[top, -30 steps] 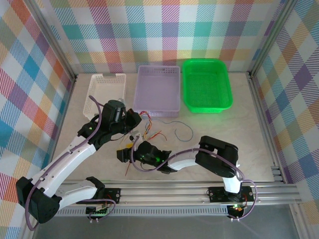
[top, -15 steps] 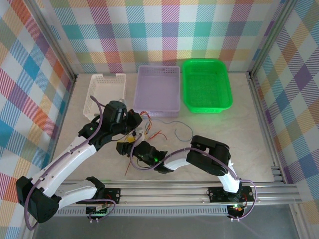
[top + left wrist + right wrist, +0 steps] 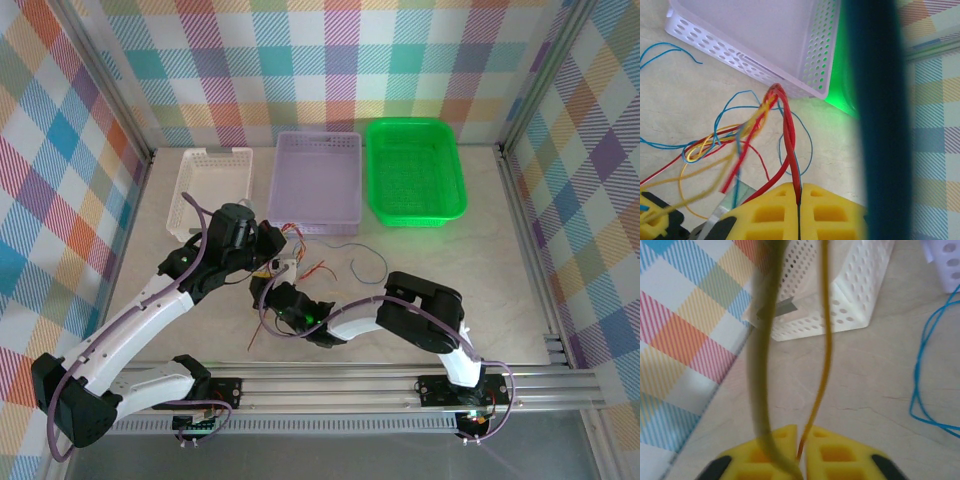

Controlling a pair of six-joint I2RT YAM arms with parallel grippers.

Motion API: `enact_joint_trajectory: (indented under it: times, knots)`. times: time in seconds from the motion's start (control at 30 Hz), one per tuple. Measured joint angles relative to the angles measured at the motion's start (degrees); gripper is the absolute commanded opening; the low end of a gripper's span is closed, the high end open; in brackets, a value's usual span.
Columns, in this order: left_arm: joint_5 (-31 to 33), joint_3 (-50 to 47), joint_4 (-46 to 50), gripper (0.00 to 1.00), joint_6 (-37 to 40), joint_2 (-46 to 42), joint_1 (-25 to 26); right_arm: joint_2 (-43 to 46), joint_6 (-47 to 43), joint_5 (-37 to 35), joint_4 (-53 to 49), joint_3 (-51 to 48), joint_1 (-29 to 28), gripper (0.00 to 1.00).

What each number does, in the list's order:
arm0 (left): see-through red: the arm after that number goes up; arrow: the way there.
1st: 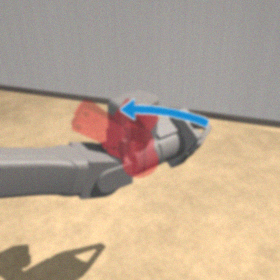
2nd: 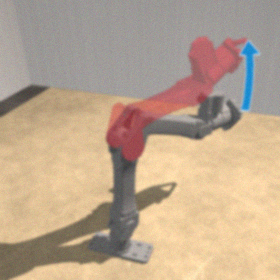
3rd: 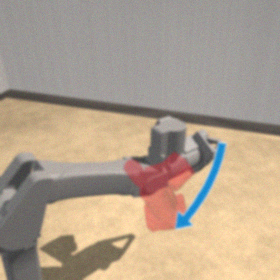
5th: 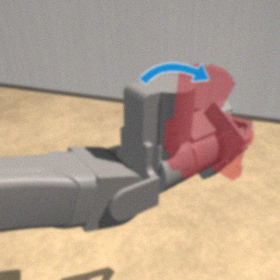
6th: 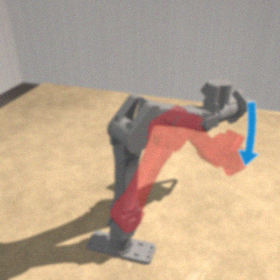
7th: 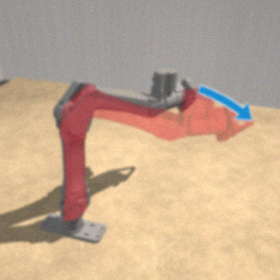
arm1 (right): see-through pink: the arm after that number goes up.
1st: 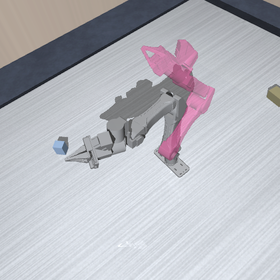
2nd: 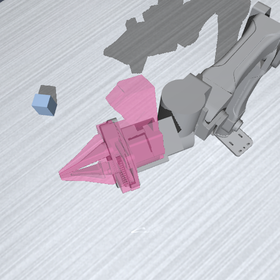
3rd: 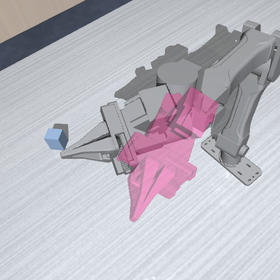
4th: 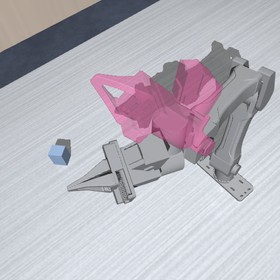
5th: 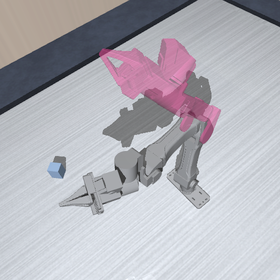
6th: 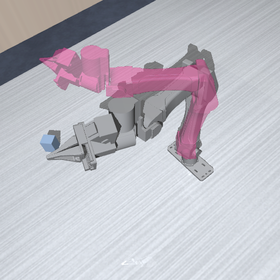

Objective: Untangle the cables

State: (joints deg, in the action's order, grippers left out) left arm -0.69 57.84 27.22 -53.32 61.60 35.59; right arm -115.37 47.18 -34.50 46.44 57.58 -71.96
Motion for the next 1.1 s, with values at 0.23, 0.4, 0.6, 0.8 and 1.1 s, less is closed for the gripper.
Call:
enact_joint_trajectory:
  times: [0.23,0.4,0.6,0.8,1.1]
  knots:
    - [1.2,3.3,4.2,0.0,2.6,-1.7,0.0,8.4,8.8,-3.3,-9.3,-8.4,1.2,0.0]
    - [2.2,7.2,9.5,0.0,6.7,-2.6,-0.5,15.0,15.0,-5.3,-18.5,-16.1,4.3,0.0]
    - [1.2,10.7,16.4,0.0,13.0,-2.6,-6.1,26.2,20.1,-6.1,-27.3,-23.6,9.6,0.0]
    - [-0.1,14.9,21.1,0.0,17.2,-2.7,-11.9,39.1,22.9,-6.8,-36.5,-30.4,15.1,0.0]
    - [1.1,16.7,23.1,0.0,19.6,-4.5,-13.9,64.0,19.6,-4.7,-53.0,-35.3,28.9,0.0]
